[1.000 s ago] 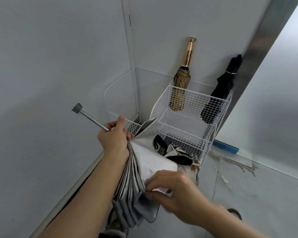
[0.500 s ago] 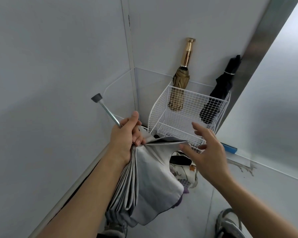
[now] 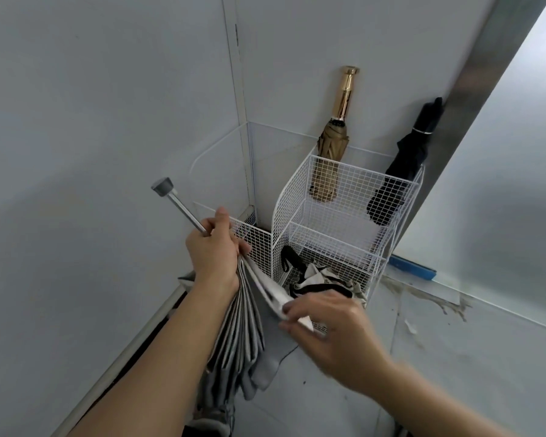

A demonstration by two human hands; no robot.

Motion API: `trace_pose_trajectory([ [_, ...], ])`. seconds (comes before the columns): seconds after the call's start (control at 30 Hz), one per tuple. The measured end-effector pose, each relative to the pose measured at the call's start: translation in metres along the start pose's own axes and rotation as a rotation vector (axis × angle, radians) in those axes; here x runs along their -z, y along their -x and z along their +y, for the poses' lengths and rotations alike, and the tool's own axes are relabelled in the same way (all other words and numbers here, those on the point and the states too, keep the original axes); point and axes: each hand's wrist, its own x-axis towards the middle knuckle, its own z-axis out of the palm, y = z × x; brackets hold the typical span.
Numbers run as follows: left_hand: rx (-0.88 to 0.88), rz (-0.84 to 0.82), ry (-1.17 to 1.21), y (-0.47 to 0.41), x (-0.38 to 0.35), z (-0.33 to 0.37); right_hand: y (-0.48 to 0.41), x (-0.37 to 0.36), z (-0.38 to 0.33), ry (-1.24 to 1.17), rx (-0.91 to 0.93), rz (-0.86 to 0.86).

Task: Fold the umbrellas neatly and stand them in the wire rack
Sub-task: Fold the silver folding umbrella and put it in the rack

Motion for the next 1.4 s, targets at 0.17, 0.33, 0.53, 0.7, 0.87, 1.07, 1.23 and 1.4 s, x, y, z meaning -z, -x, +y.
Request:
trace_pose_trajectory([
  [0.17,0.02,-0.102,0.076,0.007,-0.003,0.01,0.011,-0.017,-0.008,-0.073,0.041,-0.277],
  [0.33,0.106,-0.333,0.154,0.012,-0.004,0.025,-0.007,0.018,0.011,-0.002,-0.204,0.082],
  [0.53,0.138,-0.585,0.19,0.034,-0.009,0.029,-0.009,0.009,0.015,0.19,-0.385,-0.364],
  [0.7,0.03,-0.235,0.065,0.036,-0.015,0.021,-0.008,0.008,0.028,0.427,-0.325,-0.152],
  [0.87,0.0,0.065,0.06,0.043,-0.025,0.013,-0.004,-0.005,0.026,0.596,-0.101,-0.022],
  [1.07,0.058,0.003,0.035,0.032,-0.014,0.021,-0.013,0.014,0.029,0.216,-0.326,0.044],
  [1.23,0.056,-0.092,-0.007,0.035,-0.012,0.022,-0.028,0.037,0.045,-0.109,-0.592,0.186],
  [1.4,0.122,-0.188,-0.04,0.036,-0.018,0.017,-0.03,0.045,0.043,-0.305,-0.551,0.13],
])
